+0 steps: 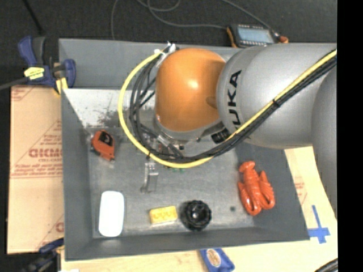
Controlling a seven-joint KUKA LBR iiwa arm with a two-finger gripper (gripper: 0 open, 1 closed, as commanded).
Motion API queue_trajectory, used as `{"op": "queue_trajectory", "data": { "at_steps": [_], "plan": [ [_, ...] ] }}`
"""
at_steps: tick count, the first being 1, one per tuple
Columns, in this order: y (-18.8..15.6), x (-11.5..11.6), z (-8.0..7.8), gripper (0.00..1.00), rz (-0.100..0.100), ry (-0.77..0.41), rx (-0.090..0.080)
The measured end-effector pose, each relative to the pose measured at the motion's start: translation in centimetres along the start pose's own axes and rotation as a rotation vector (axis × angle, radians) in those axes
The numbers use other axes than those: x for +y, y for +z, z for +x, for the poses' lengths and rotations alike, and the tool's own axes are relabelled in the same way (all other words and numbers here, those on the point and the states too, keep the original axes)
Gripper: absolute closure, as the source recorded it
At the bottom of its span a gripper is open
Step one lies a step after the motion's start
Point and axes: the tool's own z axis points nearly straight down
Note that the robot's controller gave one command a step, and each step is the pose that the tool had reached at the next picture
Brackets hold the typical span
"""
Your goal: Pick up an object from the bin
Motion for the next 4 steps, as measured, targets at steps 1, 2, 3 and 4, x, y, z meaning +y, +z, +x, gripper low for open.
{"op": "queue_trajectory", "data": {
  "at_steps": [1,2,3,4],
  "plan": [
    [-0.5,-0.1,-0.2,0.0,-0.001,0.005,-0.008],
    [5.3,-2.4,2.1,0.0,0.0,-0.104,-0.01],
    [6.8,-7.6,6.6,0.0,0.001,-0.16,-0.005],
    [12.1,-6.6,4.3,0.0,0.002,-0.319,-0.006]
  ]
}}
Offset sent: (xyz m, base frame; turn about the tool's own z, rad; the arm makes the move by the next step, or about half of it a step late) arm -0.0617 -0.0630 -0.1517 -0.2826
